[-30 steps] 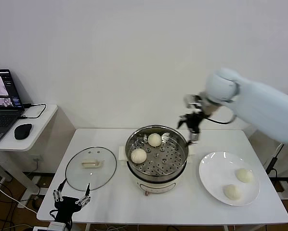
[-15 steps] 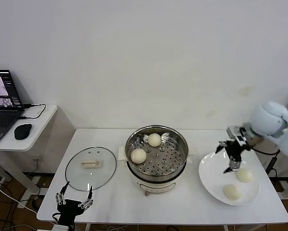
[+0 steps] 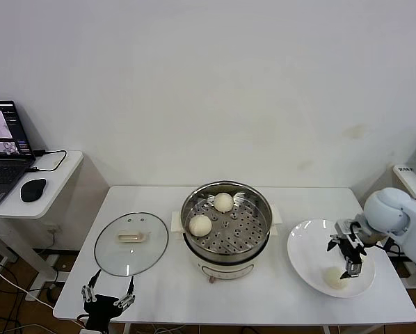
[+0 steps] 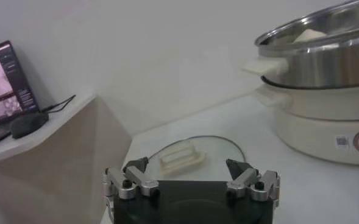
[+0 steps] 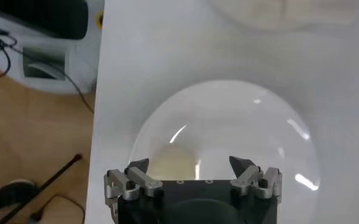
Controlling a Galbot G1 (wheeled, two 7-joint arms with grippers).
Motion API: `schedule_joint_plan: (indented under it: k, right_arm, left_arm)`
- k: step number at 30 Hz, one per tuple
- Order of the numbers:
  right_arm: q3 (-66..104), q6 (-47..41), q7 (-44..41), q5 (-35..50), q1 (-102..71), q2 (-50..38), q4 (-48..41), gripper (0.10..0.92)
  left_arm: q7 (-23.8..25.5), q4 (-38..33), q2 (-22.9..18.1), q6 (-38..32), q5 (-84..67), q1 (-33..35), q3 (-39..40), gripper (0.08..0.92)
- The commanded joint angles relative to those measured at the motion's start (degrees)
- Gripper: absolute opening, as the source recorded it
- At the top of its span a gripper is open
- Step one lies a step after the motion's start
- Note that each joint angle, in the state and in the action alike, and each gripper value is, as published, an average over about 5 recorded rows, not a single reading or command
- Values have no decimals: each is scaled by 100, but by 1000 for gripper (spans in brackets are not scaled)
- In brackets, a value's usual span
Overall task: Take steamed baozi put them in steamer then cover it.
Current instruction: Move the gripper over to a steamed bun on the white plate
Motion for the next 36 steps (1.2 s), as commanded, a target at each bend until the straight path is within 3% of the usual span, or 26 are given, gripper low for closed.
schedule_joint_plan:
  k: [1, 36]
  right_arm:
    - [559, 143, 30, -576, -931, 74, -278, 823]
    - [646, 35, 425, -607, -950, 497, -827, 823]
  left_arm:
    - [12, 33, 0, 7, 33, -8, 7, 823]
    - [35, 149, -29, 6, 173, -62, 135, 823]
